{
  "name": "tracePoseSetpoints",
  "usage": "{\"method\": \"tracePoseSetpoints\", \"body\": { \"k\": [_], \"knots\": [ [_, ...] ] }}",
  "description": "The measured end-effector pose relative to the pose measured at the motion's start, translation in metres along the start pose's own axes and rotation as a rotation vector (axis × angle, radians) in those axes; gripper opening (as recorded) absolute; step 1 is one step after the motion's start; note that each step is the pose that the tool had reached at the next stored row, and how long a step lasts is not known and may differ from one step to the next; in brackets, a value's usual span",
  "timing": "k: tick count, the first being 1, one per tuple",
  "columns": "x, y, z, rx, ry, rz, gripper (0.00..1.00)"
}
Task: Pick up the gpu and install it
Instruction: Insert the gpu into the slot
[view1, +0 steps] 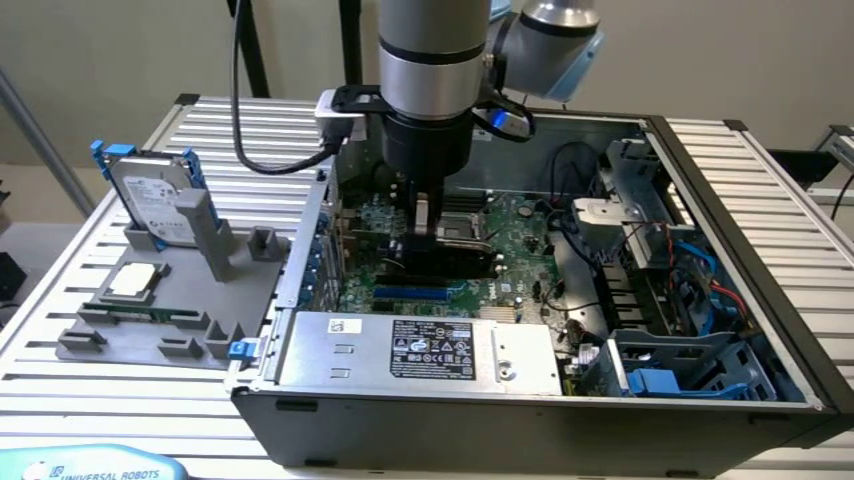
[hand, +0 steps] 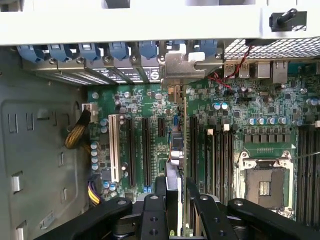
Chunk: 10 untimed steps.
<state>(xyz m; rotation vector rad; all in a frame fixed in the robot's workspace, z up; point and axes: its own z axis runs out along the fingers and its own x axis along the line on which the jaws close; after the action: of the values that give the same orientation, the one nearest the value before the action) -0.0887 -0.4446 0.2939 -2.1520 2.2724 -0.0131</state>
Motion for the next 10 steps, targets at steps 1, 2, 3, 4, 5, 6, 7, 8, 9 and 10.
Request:
{"method": "tracePoseSetpoints", "body": {
  "k": [1,2,3,4,5,6,7,8,9,10],
  "knots": [
    [0.000,0.0000,0.0018,-0.0002,-0.0020,-0.001,0.26],
    [0.000,0.0001,0.0037,-0.0002,-0.0040,-0.002,0.26],
    [0.000,0.0002,0.0055,-0.0003,-0.0057,-0.003,0.26],
    [0.000,0.0005,0.0072,-0.0003,-0.0069,-0.004,0.26],
    [0.000,0.0009,0.0090,-0.0003,-0.0078,-0.005,0.26],
    [0.000,0.0013,0.0109,-0.0005,-0.0085,-0.005,0.26],
    [0.000,0.0018,0.0127,-0.0005,-0.0091,-0.006,0.26],
    [0.000,0.0024,0.0145,-0.0005,-0.0097,-0.006,0.26],
    [0.000,0.0028,0.0163,-0.0006,-0.0100,-0.006,0.26],
    [0.000,0.0031,0.0182,-0.0005,-0.0105,-0.006,0.26]
  ]
}}
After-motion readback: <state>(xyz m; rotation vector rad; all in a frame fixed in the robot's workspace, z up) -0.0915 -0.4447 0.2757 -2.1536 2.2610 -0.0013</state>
